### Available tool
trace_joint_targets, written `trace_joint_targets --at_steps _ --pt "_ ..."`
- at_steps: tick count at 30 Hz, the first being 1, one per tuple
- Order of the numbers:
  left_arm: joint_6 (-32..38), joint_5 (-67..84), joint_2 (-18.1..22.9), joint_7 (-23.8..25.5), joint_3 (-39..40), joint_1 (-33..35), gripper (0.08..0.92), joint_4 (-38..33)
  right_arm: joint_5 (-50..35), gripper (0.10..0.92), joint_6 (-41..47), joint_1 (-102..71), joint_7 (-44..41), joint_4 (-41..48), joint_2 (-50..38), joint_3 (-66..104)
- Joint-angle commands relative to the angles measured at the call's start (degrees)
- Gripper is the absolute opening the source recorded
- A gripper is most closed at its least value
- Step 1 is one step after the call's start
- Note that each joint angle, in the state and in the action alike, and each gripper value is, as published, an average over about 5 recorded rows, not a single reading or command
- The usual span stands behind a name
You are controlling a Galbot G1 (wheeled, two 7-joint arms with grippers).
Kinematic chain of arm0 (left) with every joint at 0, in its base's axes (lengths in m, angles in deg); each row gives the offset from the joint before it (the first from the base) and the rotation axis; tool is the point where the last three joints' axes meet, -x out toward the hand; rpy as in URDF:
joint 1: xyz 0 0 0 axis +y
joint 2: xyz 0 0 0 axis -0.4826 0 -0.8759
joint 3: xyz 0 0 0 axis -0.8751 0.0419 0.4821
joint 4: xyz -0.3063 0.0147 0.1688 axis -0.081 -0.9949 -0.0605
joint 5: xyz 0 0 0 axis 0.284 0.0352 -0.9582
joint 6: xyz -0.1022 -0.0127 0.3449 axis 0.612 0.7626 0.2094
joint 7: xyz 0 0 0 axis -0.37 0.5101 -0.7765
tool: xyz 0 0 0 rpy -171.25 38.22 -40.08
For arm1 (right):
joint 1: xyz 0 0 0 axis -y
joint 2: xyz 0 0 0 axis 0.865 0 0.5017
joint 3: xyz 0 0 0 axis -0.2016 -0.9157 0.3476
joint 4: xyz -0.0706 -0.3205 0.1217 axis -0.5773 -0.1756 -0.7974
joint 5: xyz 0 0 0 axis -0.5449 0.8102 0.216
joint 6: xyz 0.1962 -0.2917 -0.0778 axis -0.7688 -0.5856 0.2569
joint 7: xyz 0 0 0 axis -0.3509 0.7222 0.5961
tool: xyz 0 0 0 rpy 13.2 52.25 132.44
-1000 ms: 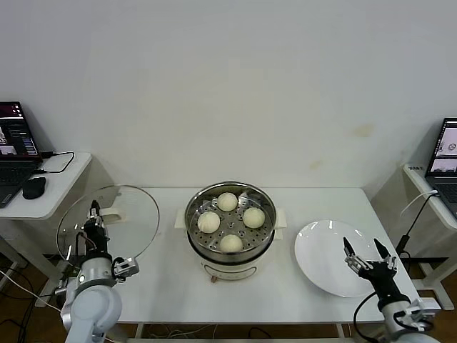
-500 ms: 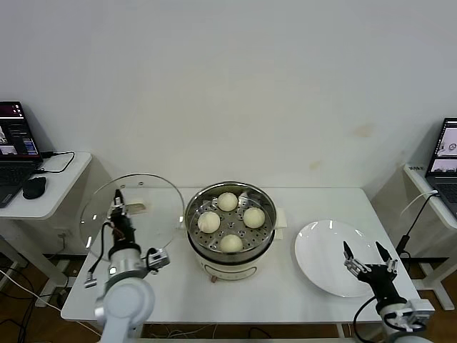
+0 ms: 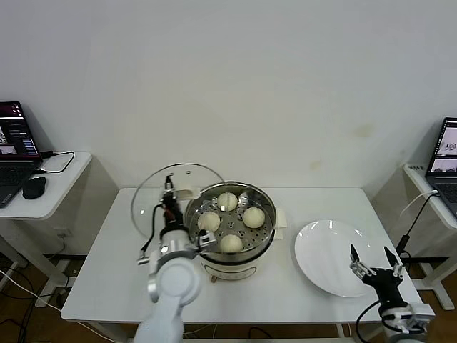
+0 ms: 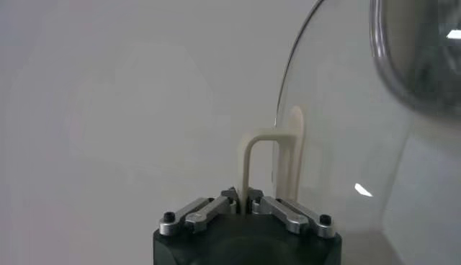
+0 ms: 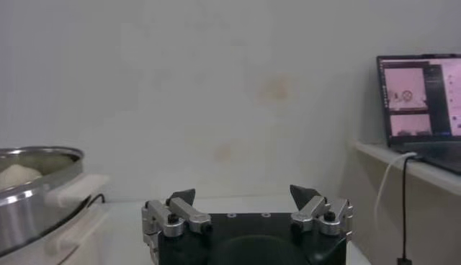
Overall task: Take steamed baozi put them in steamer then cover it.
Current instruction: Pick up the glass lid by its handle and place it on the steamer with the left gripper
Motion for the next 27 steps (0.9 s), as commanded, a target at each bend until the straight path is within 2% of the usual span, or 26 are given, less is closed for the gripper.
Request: trace_joint_targets --at_steps 1,8,14,27 --pt "-1.9 0.47 3.05 1.65 11.03 -7.36 0.148 7.05 2.23 0.823 -0.3 0.47 -0.03 0.77 2.97 1.26" --pt "-3.17 2.06 3.3 2.11 15.59 -8.72 0.148 10.59 2.76 0.823 -0.42 0.62 -0.01 1.5 3.31 1.53" --pt "-3.2 4.36 3.21 0.13 14.67 -8.65 0.148 14.06 2.65 0.823 -0.34 0.66 -0.09 1.89 2.97 1.9" --pt "-3.3 5.07 3.4 -0.34 13.09 -7.34 0.148 15.55 2.24 0.823 -0.58 1.76 -0.3 3.45 2.51 1.53"
